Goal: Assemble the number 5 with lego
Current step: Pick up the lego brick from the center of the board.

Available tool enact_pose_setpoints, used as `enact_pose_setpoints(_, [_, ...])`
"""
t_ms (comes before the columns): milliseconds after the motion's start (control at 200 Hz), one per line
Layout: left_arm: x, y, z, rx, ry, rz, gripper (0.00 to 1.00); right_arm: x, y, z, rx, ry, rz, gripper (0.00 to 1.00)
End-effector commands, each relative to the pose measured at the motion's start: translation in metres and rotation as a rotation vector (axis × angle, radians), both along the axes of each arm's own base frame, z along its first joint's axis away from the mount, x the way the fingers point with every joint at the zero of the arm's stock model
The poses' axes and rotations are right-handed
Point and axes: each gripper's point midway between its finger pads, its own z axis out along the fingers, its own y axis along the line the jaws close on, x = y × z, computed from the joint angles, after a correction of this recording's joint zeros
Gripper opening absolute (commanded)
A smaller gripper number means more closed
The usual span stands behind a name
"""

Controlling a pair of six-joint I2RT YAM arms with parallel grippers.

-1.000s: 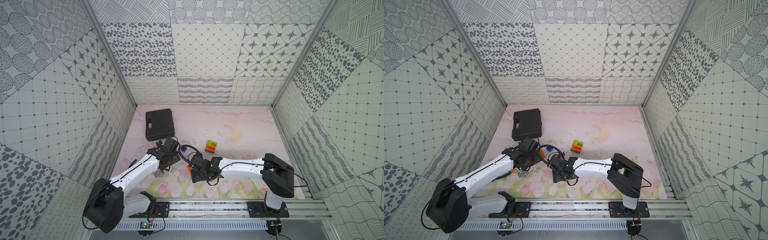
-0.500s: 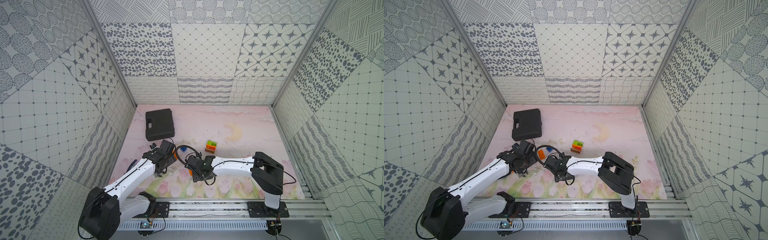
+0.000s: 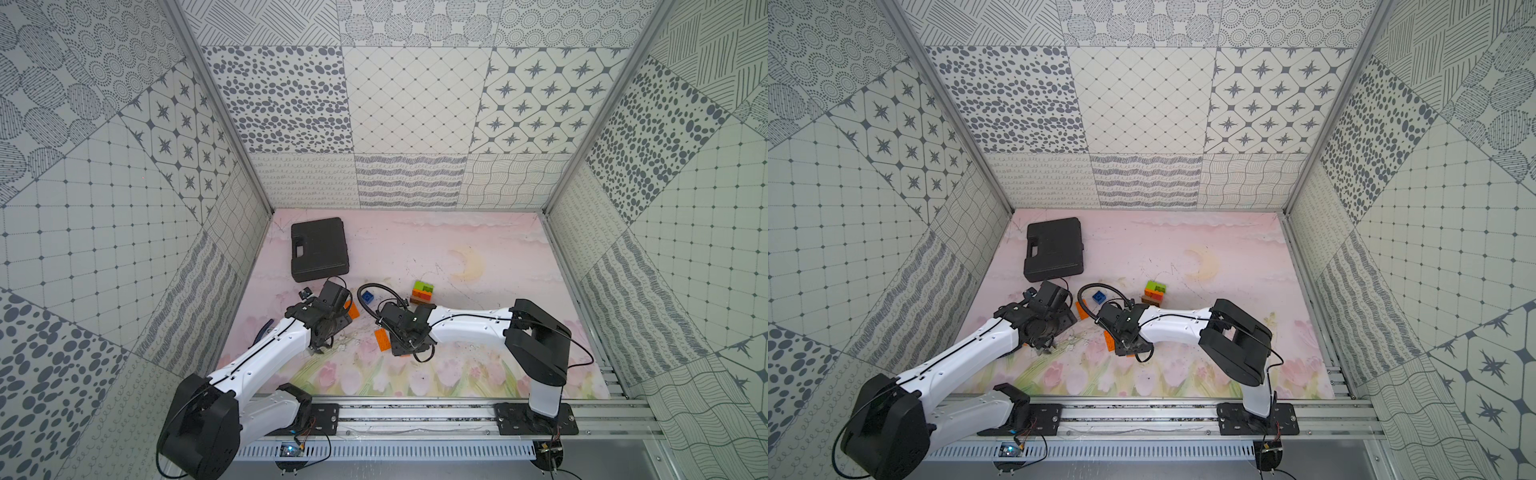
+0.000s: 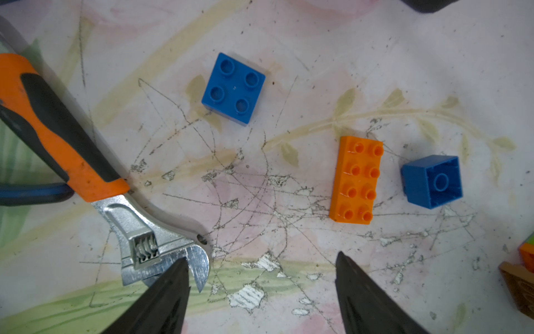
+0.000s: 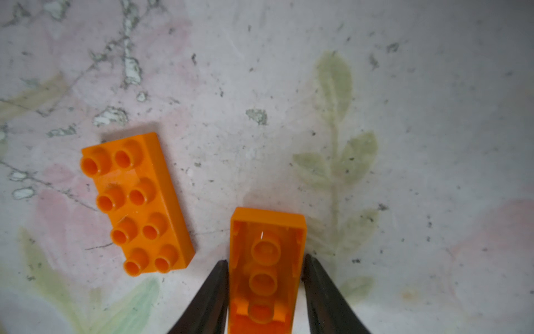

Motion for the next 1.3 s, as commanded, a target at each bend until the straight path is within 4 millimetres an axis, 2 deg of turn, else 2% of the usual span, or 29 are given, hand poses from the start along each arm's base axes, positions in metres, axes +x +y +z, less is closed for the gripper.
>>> enact_pose_setpoints(0, [0.0, 0.002, 0.0, 0.002, -0.009, 0.014, 0.82, -0.006, -0.009, -0.021, -0.045, 0.041, 0.009, 0.41])
enact_pose_setpoints(110, [0.005, -0.008, 0.001, -0.039, -0.028, -0.035, 0.8, -0.006, -0.011, -0.014, -0.017, 0.037, -0.001, 0.34])
enact_pose_setpoints(190, [0.011, -0.025, 0.004, -0.105, -0.053, -0.109, 0.8, -0.002, -0.01, -0.002, 0.051, 0.03, -0.014, 0.33])
enact_pose_setpoints(330, [0.022, -0.073, 0.02, -0.308, -0.148, -0.284, 0.8, 0.007, -0.006, 0.029, 0.243, 0.04, -0.018, 0.33])
enact_pose_setpoints(455, [0.027, -0.117, 0.046, -0.457, -0.27, -0.443, 0.78, 0.022, -0.015, 0.059, 0.41, 0.026, -0.058, 0.34])
enact_pose_setpoints(550, [0.024, -0.149, 0.065, -0.536, -0.339, -0.566, 0.76, 0.035, -0.021, 0.088, 0.56, 0.005, -0.084, 0.34])
enact_pose_setpoints(680, [0.015, -0.189, 0.085, -0.643, -0.402, -0.69, 0.73, 0.052, -0.041, 0.116, 0.69, -0.038, -0.154, 0.36])
enact_pose_setpoints(785, [0.006, -0.213, 0.093, -0.704, -0.446, -0.767, 0.7, 0.064, -0.062, 0.125, 0.746, -0.047, -0.247, 0.36])
enact_pose_setpoints(896, [-0.003, -0.23, 0.101, -0.745, -0.479, -0.849, 0.68, 0.07, -0.074, 0.128, 0.778, -0.053, -0.313, 0.36])
enact_pose_setpoints(1131, [-0.022, -0.259, 0.119, -0.732, -0.528, -1.025, 0.67, 0.07, -0.069, 0.13, 0.823, -0.019, -0.337, 0.37])
enact_pose_setpoints(1236, [-0.024, -0.266, 0.115, -0.707, -0.509, -1.056, 0.66, 0.069, -0.066, 0.129, 0.841, -0.006, -0.341, 0.37])
enact_pose_setpoints(1296, [-0.025, -0.268, 0.111, -0.692, -0.485, -1.071, 0.62, 0.069, -0.065, 0.13, 0.85, -0.004, -0.34, 0.37])
